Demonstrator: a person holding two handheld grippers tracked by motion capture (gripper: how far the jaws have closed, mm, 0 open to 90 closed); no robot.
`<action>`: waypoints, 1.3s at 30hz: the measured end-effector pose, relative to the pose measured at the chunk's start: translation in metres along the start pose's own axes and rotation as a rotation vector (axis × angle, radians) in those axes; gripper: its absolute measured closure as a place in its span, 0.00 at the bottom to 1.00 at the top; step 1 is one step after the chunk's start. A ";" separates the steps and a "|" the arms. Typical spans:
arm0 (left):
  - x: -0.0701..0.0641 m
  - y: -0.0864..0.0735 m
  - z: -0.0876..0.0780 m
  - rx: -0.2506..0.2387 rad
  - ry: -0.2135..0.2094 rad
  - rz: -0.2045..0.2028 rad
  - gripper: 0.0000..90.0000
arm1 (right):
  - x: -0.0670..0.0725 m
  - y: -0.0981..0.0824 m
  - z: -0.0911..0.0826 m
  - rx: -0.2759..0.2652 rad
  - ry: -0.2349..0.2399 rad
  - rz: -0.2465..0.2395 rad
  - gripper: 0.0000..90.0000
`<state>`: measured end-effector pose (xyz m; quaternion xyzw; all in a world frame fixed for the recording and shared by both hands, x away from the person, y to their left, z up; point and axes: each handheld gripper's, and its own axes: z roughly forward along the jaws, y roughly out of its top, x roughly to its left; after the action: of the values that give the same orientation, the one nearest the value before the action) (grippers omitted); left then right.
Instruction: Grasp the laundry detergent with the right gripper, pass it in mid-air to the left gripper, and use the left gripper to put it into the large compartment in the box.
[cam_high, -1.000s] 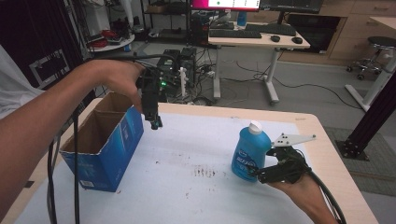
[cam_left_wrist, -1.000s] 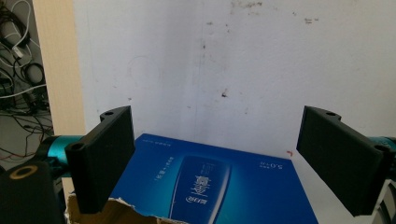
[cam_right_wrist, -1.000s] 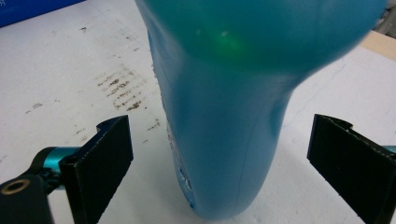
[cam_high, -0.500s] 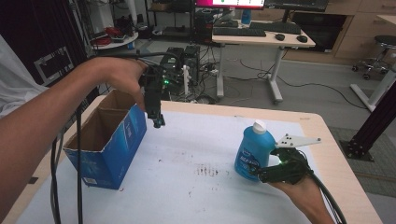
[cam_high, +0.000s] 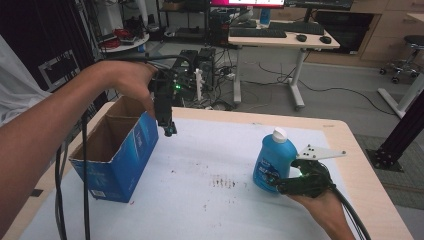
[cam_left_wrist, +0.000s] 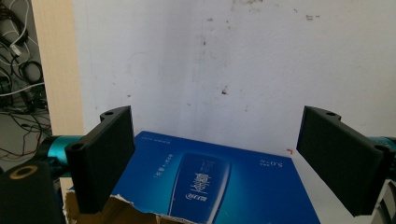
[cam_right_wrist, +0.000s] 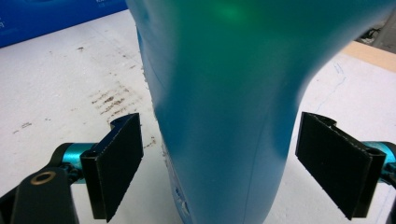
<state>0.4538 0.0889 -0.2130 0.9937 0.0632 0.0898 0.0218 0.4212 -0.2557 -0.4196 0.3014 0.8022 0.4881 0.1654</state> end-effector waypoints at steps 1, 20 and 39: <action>0.000 0.000 0.000 0.000 0.000 0.000 0.13 | 0.000 0.000 0.000 -0.003 -0.003 -0.001 0.16; -0.001 -0.003 -0.002 -0.002 0.001 -0.005 0.13 | 0.003 0.001 0.003 -0.035 0.006 -0.008 0.29; -0.001 -0.003 -0.003 -0.002 0.003 -0.003 0.13 | 0.001 0.000 0.000 -0.057 0.032 -0.013 0.43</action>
<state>0.4522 0.0914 -0.2104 0.9935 0.0645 0.0913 0.0230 0.4206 -0.2554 -0.4193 0.2835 0.7923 0.5147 0.1641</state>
